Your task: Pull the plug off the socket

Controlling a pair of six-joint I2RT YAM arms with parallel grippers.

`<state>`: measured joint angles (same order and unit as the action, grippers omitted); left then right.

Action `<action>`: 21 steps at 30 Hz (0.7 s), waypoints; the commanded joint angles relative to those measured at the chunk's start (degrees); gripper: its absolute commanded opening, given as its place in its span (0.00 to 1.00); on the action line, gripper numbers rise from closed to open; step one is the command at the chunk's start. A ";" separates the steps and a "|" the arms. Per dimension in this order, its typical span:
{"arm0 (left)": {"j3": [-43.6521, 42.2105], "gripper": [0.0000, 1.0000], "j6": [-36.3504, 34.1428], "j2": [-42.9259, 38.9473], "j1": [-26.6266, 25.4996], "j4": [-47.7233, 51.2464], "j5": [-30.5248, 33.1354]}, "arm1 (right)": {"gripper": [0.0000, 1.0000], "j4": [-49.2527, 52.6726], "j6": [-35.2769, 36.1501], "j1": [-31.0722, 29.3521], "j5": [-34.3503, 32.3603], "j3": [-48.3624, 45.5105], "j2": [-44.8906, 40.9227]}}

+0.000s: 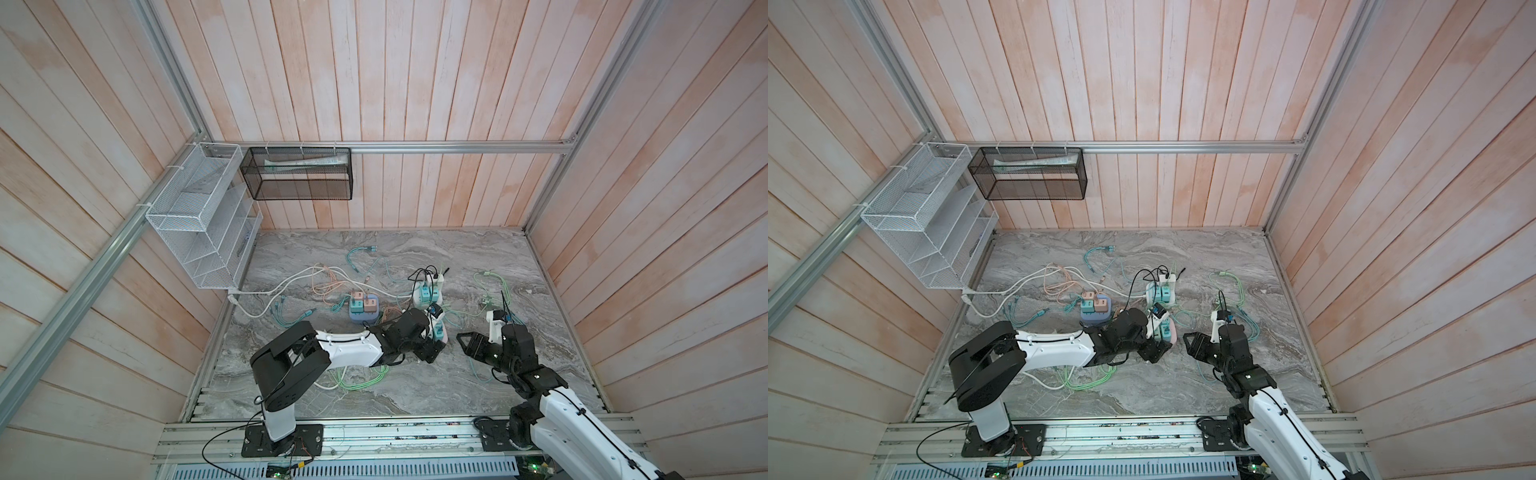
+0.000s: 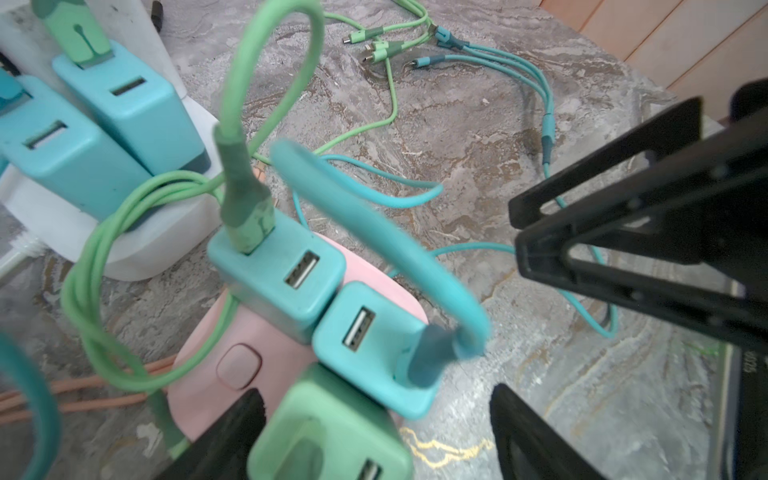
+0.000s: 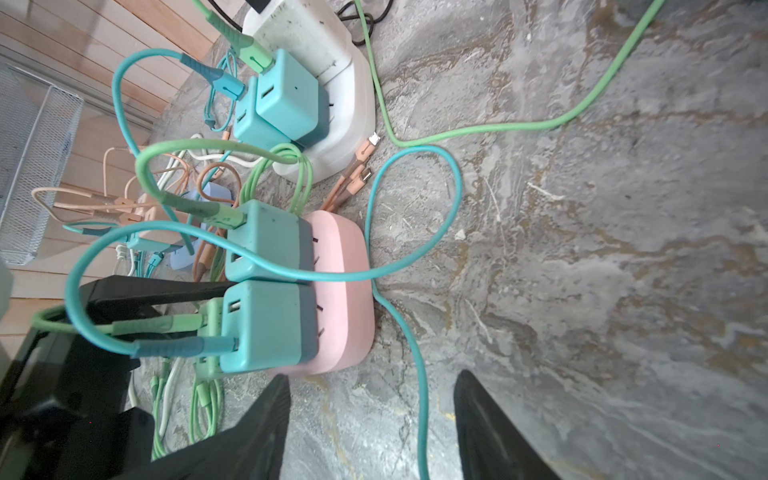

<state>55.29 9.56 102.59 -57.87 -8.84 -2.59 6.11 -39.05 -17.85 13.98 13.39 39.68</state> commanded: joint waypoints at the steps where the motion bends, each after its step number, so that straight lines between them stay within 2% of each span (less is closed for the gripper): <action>1: -2.12 0.87 -1.89 -1.60 0.07 -2.17 -0.33 | 0.58 0.94 -0.63 -0.98 -0.93 1.91 -0.48; 6: -2.79 0.85 -4.08 -0.67 0.08 -4.39 -1.44 | 0.49 1.52 -0.03 -2.88 -1.92 3.25 1.06; 10: -2.82 0.85 -6.98 -0.60 0.08 -5.03 -1.58 | 0.47 4.71 0.90 -5.53 -4.14 6.19 1.80; 16: -1.75 0.81 -10.94 0.94 0.19 -5.21 -2.10 | 0.31 4.94 -2.11 -8.85 -3.31 6.07 2.15; 21: -2.97 0.78 -13.20 0.74 0.48 -5.77 -3.10 | 0.29 0.82 -5.43 -10.66 -3.39 3.22 3.04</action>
<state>53.32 -0.78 102.87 -57.69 -13.02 -4.14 8.43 -41.98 -27.90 11.42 18.39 41.85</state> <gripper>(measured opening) 0.777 0.295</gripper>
